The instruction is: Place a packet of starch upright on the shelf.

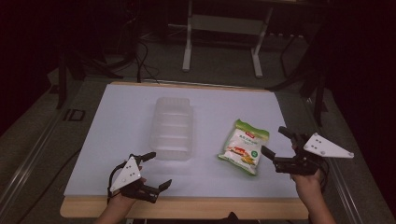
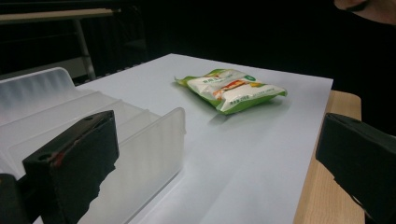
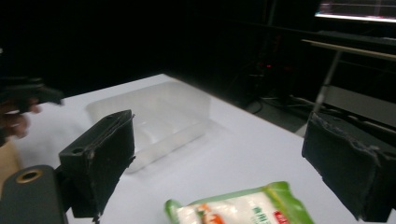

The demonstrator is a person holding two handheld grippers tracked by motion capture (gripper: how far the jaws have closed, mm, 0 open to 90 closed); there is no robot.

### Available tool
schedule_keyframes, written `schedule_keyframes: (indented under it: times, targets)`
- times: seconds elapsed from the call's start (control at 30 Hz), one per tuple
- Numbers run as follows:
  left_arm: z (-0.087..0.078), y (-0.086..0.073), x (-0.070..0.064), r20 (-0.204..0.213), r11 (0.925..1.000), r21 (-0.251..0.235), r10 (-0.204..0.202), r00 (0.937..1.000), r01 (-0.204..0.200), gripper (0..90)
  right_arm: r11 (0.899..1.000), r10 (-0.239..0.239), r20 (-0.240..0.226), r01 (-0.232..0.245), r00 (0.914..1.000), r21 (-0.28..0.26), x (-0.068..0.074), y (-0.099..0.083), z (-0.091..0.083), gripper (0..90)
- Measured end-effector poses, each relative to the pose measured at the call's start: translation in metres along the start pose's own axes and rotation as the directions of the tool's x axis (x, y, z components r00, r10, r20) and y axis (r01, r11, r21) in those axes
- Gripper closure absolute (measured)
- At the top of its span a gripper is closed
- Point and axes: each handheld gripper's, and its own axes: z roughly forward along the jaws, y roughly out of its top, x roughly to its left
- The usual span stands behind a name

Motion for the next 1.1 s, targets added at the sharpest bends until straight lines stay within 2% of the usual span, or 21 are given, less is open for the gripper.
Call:
schedule_keyframes:
  times: [0.07,0.13,0.17,0.27,0.3,0.33,0.4,0.43,0.47,0.5,0.53,0.57,0.67,0.7,0.8,1.07,1.1]
  targets:
    - [0.0,0.0,0.0,0.001,1.0,-0.002,0.001,1.0,-0.001,0.0,1.0,0.013,-0.005,-0.013,0.9999,-0.005,-0.004,0.002,0.003,9.5]
    - [0.0,0.0,0.0,0.003,1.0,0.002,0.005,1.0,-0.005,0.0,1.0,0.013,0.036,-0.012,0.9993,-0.01,-0.008,0.005,0.006,9.6]
    - [0.0,0.0,0.0,0.004,1.0,0.004,0.005,1.0,-0.005,0.0,1.0,0.012,0.017,-0.012,0.9998,-0.017,-0.013,0.007,0.009,9.5]
    - [0.001,0.0,0.0,0.005,1.0,0.006,0.004,1.0,-0.004,0.0,1.0,-0.001,0.022,0.001,0.9998,-0.01,-0.018,0.008,0.012,9.5]
    - [0.001,0.0,0.0,0.005,1.0,0.006,0.004,1.0,-0.004,0.0,1.0,0.007,0.024,-0.007,0.9997,0.001,-0.025,0.009,0.016,9.6]
    - [0.001,0.0,0.0,0.006,1.0,0.005,0.003,1.0,-0.003,0.0,1.0,0.007,0.024,-0.007,0.9997,0.001,-0.025,0.009,0.016,9.6]
    - [0.001,0.0,0.0,0.006,1.0,0.006,0.003,1.0,-0.003,0.0,1.0,0.021,0.005,-0.021,0.9998,0.012,-0.033,0.009,0.021,9.6]
    - [0.001,0.0,0.0,0.008,1.0,0.007,0.002,1.0,-0.003,0.0,0.999,0.018,0.006,-0.018,0.9998,0.033,-0.041,0.007,0.026,9.6]
    - [0.001,0.0,0.0,0.008,1.0,0.007,0.002,1.0,-0.003,0.0,0.999,0.018,0.006,-0.018,0.9998,0.033,-0.041,0.007,0.026,9.6]
    - [0.001,0.0,0.0,0.007,1.0,0.007,0.003,1.0,-0.003,0.0,0.999,0.017,0.014,-0.017,0.9998,0.047,-0.049,0.005,0.03,9.6]
    - [0.001,0.0,0.0,0.008,1.0,0.008,0.004,1.0,-0.004,0.0,0.999,0.017,0.014,-0.017,0.9998,0.047,-0.049,0.005,0.03,9.6]
    - [0.001,0.0,0.0,0.008,0.9999,0.01,0.003,1.0,-0.003,0.0,0.998,0.031,0.006,-0.031,0.9995,0.057,-0.056,0.002,0.035,9.6]
    - [0.001,-0.001,0.001,0.006,0.9999,0.012,0.003,1.0,-0.003,0.0,0.997,0.041,0.005,-0.041,0.9991,0.067,-0.063,-0.001,0.04,9.6]
    - [0.001,-0.001,0.001,0.007,0.9999,0.012,-0.003,1.0,0.003,0.0,0.996,0.034,0.021,-0.035,0.9992,0.085,-0.068,-0.004,0.045,9.6]
    - [0.001,-0.002,0.003,0.001,0.9999,0.012,-0.005,1.0,0.005,0.0,0.995,0.016,0.033,-0.019,0.9993,0.098,-0.071,-0.007,0.049,9.6]
    - [0.003,-0.002,0.001,0.006,0.9998,0.02,0.006,1.0,-0.006,0.0,0.988,0.062,0.03,-0.066,0.9976,0.138,-0.088,-0.026,0.063,9.6]
    - [0.003,-0.002,0.001,0.006,0.9998,0.02,0.005,1.0,-0.005,0.0,0.985,0.071,0.041,-0.076,0.9967,0.158,-0.091,-0.033,0.066,9.6]
